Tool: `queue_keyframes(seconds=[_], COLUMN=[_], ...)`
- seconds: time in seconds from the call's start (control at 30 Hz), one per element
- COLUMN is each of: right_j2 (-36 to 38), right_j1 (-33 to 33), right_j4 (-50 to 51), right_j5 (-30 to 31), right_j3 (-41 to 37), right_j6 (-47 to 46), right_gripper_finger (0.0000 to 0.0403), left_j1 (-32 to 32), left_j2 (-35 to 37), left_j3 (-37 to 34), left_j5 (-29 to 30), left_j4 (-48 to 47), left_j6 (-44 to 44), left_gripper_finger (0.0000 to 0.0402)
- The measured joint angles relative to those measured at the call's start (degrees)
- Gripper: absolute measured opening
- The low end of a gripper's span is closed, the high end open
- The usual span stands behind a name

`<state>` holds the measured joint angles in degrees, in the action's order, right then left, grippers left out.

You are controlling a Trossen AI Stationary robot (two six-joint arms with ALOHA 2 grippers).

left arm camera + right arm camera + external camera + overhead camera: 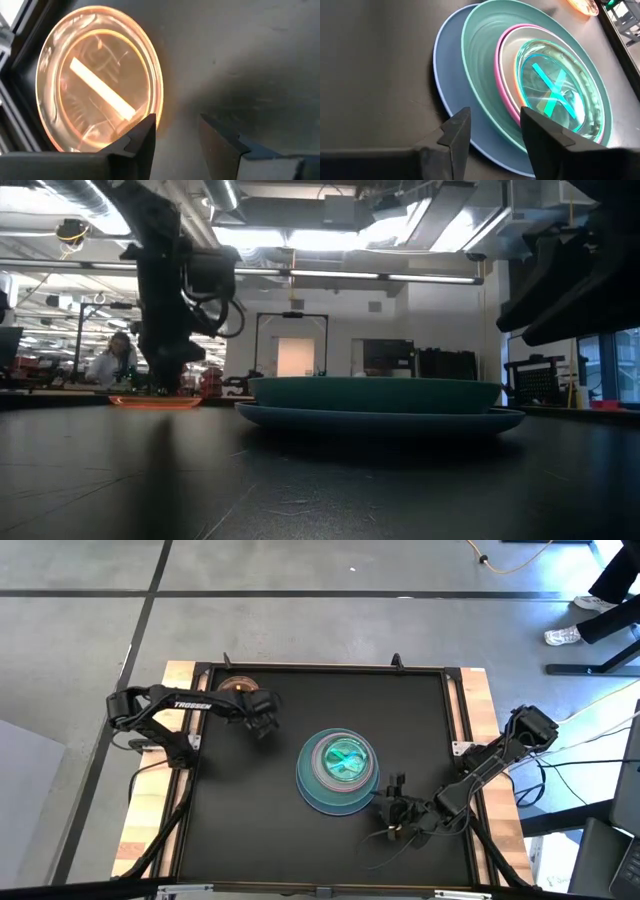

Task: Stack plastic plates
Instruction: Stack the light orange transparent plate on the light blue transparent plate

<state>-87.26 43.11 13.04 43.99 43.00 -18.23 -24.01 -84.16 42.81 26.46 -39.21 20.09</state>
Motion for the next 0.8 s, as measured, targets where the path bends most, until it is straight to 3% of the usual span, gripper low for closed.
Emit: queue_keyframes(seconds=[0.27, 0.43, 0.7, 0.8], right_j2=[0.0, 0.0, 0.0, 0.0], right_j1=[0.0, 0.0, 0.0, 0.0], right_j4=[0.1, 0.1, 0.5, 0.5], right_j5=[-1.5, -1.5, -1.5, -1.6], right_j3=[0.0, 0.0, 0.0, 0.0], right_j6=[-4.9, -5.6, -5.5, -6.1], right_gripper_finger=[0.0166, 0.0166, 0.0166, 0.0166], left_j1=[-5.8, -9.0, -7.5, -5.2], left_j2=[0.0, 0.2, 0.0, -0.1], left_j3=[-6.1, -9.4, -10.6, -9.7], left_j5=[1.5, -1.0, 0.5, 2.0], left_j4=[11.7, 16.9, 18.2, 17.3], left_j6=[-6.9, -7.2, -7.3, -7.6], left_gripper_finger=[0.014, 0.0133, 0.002, 0.0007])
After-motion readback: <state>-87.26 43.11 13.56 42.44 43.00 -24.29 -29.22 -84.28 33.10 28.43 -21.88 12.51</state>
